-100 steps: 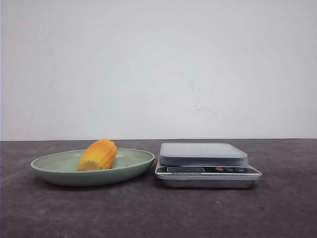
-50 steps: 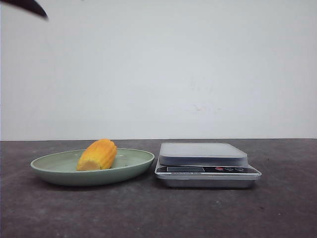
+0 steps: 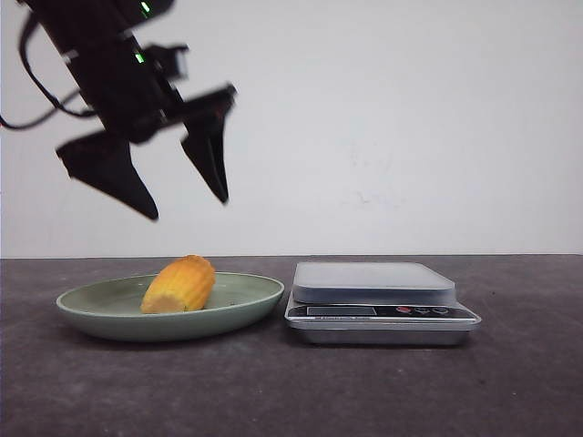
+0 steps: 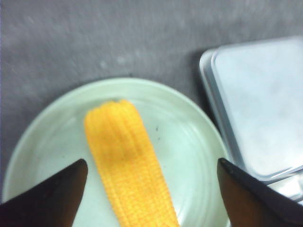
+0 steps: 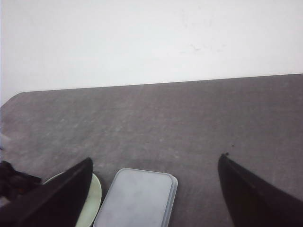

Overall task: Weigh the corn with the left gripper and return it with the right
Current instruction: 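Lower the open left gripper over the corn cob on the plate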

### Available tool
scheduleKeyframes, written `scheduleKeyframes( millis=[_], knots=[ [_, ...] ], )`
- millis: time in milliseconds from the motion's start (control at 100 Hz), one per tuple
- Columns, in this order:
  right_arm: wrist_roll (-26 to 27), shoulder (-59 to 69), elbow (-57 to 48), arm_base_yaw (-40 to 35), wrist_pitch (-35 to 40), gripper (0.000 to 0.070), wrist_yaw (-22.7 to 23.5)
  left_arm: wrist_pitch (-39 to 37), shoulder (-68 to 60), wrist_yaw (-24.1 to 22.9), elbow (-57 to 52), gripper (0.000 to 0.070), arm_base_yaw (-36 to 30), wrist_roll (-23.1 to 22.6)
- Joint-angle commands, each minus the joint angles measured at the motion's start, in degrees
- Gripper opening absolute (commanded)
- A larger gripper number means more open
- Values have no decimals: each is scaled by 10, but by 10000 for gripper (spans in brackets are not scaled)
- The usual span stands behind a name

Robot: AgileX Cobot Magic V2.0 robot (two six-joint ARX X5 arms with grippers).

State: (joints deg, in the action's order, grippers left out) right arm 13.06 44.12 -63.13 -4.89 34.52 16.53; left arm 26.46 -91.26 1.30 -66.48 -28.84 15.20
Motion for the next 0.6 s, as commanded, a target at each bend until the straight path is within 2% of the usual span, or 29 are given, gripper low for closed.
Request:
scheduleKeyframes(
  millis=[0,330,530,590],
  knots=[
    [-7,3,-13,-3,-2,540,2,-3,-21,-15,-7,514,-12,5],
    [-7,1,-13,-3,8,540,2,24,-68,-64,-6,514,-42,16],
    [-7,-5,-13,-3,12,540,2,27,-82,-69,-5,513,-43,20],
    [-9,-8,-13,-3,14,540,2,23,-82,-72,-5,479,-43,20]
  ],
)
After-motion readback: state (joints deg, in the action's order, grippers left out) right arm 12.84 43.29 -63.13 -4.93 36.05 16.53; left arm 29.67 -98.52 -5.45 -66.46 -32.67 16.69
